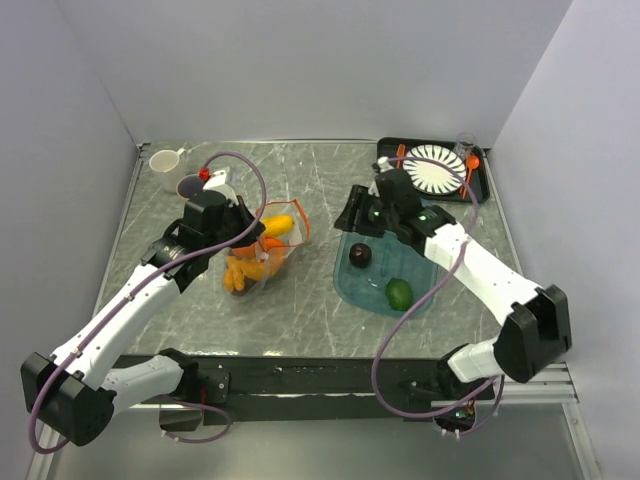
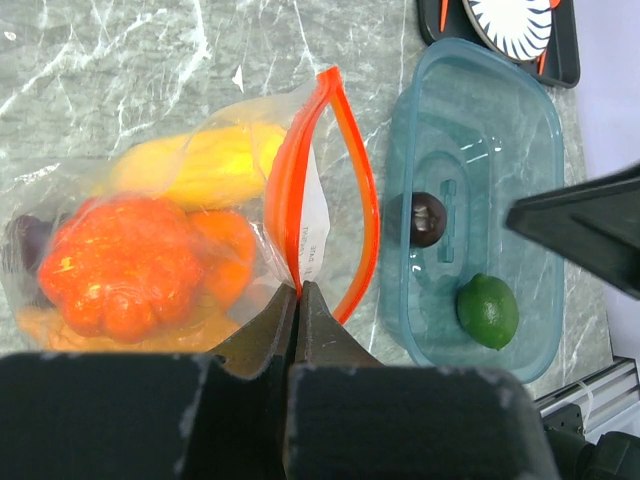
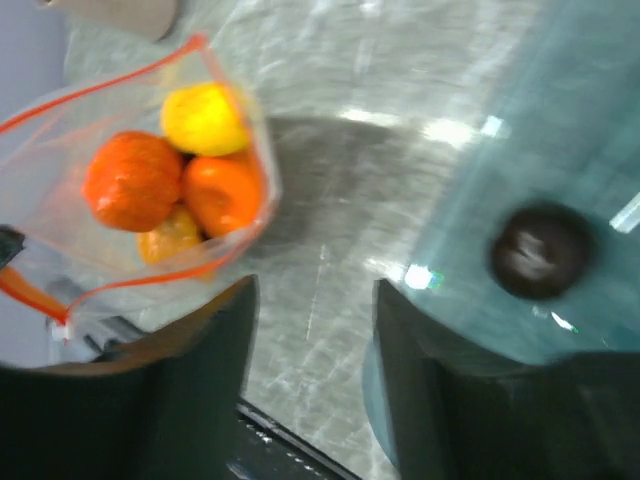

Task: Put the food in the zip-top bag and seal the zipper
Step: Place the fake fruit in the zipper food storage bag, then pick up the fake fruit from the bin.

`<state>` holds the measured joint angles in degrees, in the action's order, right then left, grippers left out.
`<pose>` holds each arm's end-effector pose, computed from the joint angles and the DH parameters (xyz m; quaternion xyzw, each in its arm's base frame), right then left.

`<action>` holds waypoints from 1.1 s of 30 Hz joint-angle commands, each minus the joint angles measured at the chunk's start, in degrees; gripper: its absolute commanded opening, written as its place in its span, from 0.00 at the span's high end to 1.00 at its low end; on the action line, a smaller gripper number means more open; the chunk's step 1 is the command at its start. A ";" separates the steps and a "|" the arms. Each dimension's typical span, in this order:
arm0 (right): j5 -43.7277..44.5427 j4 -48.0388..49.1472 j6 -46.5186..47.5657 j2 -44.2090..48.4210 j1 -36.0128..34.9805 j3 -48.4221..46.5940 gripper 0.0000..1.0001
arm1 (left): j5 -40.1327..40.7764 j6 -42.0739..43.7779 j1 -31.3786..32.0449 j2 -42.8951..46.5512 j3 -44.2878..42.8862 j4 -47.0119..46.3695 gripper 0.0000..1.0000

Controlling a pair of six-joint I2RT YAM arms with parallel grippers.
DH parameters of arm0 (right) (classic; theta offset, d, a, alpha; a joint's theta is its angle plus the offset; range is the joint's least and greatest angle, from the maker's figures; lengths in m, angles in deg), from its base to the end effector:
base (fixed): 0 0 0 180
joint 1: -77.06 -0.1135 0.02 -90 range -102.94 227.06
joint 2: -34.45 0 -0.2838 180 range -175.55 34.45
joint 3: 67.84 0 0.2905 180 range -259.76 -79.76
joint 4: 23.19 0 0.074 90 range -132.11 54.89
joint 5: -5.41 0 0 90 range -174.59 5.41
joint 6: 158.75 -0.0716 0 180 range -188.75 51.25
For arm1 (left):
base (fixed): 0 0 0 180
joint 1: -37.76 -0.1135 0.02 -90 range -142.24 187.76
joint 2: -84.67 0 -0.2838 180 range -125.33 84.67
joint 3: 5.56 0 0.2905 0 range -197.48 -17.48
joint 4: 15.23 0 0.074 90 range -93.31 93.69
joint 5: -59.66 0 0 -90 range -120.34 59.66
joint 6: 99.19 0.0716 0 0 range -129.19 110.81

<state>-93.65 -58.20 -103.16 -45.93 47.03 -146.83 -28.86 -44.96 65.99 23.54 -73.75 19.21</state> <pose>0.3229 0.1997 0.3004 -0.0016 0.8905 0.2993 0.3427 0.2657 -0.1405 0.3308 -0.0629 0.8520 -0.2660 0.4465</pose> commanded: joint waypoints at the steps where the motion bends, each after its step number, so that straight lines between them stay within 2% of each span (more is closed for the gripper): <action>1: 8.53 -7.13 0.22 4.87 4.17 3.08 0.30 | -0.51 -0.44 0.16 0.92 0.28 -2.31 0.99; 4: 13.53 -12.40 0.66 7.07 5.59 4.49 0.12 | -0.68 -0.27 0.16 1.09 0.37 -2.31 0.99; 6: 15.73 -15.91 0.75 8.04 5.67 5.19 0.08 | -0.95 0.00 0.16 1.27 0.55 -2.75 0.99; 7: 16.52 -16.63 0.58 9.09 5.76 5.63 0.00 | -1.03 0.17 0.16 1.36 0.72 -2.92 0.99; 14: 19.17 -17.33 -3.99 15.34 5.67 15.29 0.00 | -1.04 0.88 0.16 1.80 0.90 -3.28 0.99; 22: 17.41 -19.71 -4.17 13.50 5.67 19.25 0.00 | -1.04 0.70 0.16 0.74 0.29 -3.28 0.99; 33: 12.84 -15.68 -3.73 11.74 5.68 25.58 0.00 | -1.74 0.44 0.16 0.04 0.02 -3.10 0.99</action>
<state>-79.88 -76.52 -106.74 -33.30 52.83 -123.25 -29.26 -44.78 65.99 23.76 -72.96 18.40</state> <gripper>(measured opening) 0.998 0.021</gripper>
